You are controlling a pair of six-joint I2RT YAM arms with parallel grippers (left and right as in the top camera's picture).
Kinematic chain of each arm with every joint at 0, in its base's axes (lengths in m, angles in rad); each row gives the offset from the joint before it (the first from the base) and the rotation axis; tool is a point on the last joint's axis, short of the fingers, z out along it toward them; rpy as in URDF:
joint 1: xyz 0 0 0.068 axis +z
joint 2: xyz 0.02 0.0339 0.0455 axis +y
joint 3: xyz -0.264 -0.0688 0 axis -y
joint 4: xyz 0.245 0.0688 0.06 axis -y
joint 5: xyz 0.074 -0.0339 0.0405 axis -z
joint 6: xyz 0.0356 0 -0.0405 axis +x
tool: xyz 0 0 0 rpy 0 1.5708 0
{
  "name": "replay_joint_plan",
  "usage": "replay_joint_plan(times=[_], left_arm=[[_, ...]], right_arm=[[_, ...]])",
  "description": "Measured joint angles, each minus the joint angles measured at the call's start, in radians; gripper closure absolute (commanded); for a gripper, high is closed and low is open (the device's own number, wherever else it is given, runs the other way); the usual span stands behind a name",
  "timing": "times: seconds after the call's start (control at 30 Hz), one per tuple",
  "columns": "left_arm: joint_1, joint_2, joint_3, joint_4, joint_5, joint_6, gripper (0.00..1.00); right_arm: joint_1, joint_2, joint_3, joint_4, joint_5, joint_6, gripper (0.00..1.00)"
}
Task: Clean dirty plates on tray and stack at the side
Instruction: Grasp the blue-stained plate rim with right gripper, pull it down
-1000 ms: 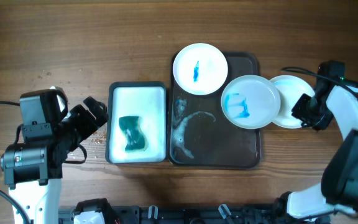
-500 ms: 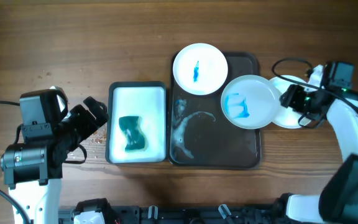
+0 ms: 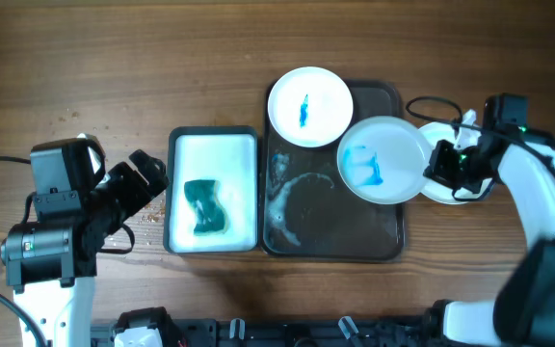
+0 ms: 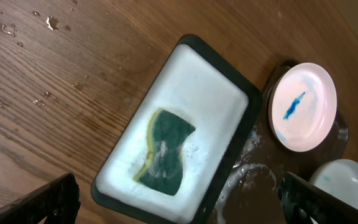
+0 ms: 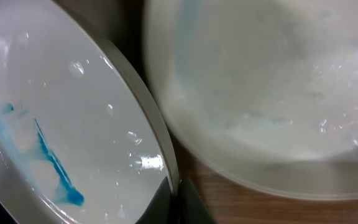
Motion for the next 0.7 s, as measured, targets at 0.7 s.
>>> replay_joint_plan(times=[0.7], left_arm=[[-0.19,0.296,-0.086,0.019,0.061,0.033,0.4]], right_arm=[[0.51,-0.196,-0.182,0.117,0.225,0.305,0.67]])
